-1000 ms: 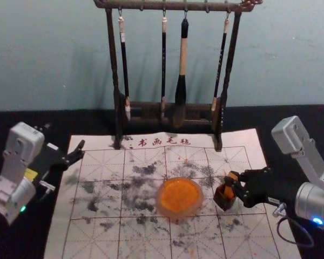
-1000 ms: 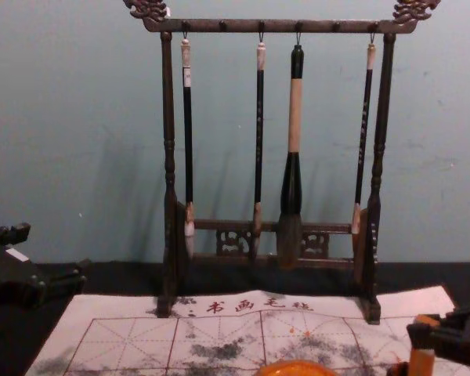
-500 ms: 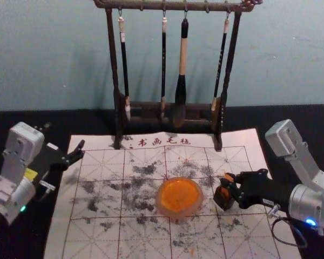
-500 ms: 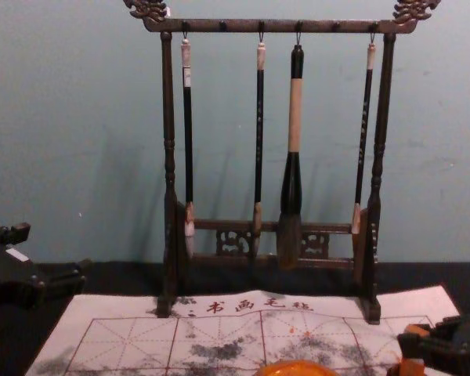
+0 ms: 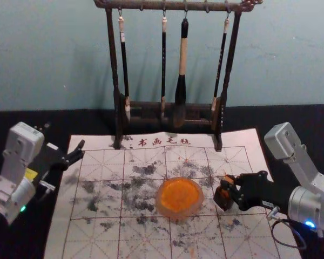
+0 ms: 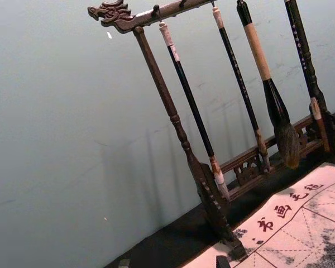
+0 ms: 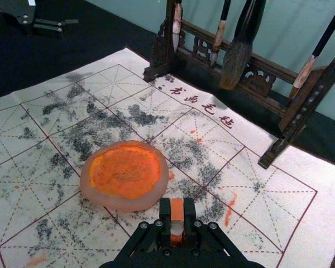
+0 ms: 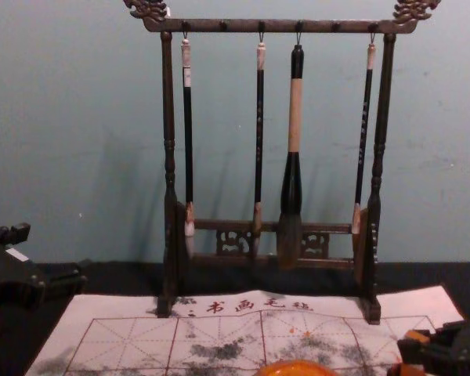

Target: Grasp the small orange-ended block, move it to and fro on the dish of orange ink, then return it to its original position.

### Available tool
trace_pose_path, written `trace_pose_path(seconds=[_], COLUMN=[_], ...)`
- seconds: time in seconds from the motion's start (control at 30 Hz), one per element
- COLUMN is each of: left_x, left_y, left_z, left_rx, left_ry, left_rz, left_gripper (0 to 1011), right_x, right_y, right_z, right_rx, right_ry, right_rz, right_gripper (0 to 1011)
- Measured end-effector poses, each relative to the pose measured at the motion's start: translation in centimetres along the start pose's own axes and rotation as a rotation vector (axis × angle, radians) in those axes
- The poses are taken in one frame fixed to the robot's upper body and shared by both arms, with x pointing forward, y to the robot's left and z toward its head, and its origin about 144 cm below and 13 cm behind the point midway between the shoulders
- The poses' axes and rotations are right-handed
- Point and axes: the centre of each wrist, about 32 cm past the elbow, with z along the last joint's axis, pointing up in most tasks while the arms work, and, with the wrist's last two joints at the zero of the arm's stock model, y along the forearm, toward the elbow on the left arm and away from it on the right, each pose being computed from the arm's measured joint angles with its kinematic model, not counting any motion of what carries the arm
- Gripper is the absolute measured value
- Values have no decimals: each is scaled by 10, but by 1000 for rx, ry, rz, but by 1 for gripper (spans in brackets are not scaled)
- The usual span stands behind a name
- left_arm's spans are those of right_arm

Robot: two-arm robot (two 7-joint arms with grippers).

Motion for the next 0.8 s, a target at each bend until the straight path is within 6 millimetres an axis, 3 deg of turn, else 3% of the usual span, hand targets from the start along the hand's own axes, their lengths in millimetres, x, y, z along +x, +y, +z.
trace_pose_path(seconds=[0.8], left_x=[0], left_y=[0], left_z=[0], left_rx=[0], left_ry=[0], left_rz=[0], left_gripper=[1001], right_x=[0], right_y=[0], right_z=[0], right_rx=[0], right_ry=[0], right_rz=[0], right_gripper=[82])
